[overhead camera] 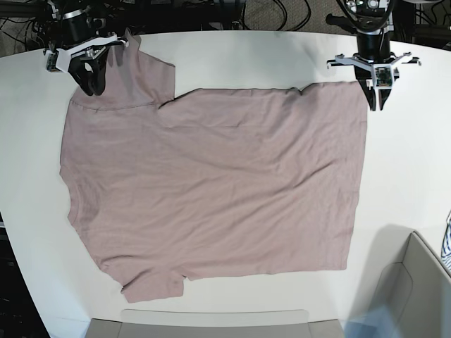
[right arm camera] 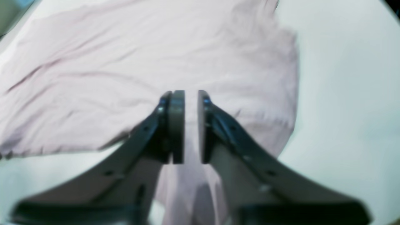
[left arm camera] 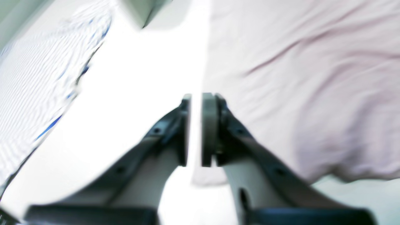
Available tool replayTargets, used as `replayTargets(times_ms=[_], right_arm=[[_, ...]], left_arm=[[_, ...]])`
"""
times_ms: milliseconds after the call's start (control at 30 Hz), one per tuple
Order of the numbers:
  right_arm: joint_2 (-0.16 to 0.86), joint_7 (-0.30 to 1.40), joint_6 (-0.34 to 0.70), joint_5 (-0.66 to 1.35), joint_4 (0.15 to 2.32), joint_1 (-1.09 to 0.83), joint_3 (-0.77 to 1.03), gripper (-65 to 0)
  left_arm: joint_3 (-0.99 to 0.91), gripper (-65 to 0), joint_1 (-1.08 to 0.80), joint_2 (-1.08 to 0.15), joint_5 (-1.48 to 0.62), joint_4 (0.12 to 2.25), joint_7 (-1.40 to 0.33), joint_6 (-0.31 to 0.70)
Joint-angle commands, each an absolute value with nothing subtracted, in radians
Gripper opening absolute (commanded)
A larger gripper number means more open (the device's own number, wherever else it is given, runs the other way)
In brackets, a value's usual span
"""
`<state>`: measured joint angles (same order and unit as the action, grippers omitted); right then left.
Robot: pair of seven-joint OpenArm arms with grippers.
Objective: Fold the T-shirt properly
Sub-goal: 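Lower both grippers to the shirt's shoulder-side edge and grasp it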
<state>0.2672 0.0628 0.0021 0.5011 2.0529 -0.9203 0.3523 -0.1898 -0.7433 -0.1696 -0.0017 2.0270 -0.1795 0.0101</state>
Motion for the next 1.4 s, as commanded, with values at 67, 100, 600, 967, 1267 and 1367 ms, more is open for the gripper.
replayTargets(times_ms=[67,100,600,967,1267,1367], right_arm=[[0.288,0.104,0.002,0.565,2.064,-0.931,0.358,-47.7],[0.285,0.12,0.002,0.579,2.061,-0.926,0.358,-47.6],[0.263,0.162,0.002,0.875,1.741,-0.868,0.367,-47.3],[0.26,0.217,0.031,0.929,1.569,-0.788,0.36,-47.3],[0.206,0.383,0.202,1.093,1.541,-0.736,0.364,-47.3],[0.206,0.383,0.205,1.056,1.547,-0.736,0.366,-47.4]], left_arm=[[-0.176,-49.8,-0.777,-0.179,-0.002,2.043,-0.153,0.007],[-0.174,-49.5,-0.782,-0.18,-0.002,2.043,-0.153,0.007],[-0.174,-49.5,-0.788,-0.183,-0.001,2.04,-0.153,0.007],[-0.168,-49.5,-0.78,-0.199,-0.001,2.034,-0.154,0.007],[-0.133,-49.3,-0.742,-0.197,-0.008,2.034,-0.232,0.007],[-0.136,-47.7,-0.687,-0.197,-0.081,2.034,-0.358,0.007]])
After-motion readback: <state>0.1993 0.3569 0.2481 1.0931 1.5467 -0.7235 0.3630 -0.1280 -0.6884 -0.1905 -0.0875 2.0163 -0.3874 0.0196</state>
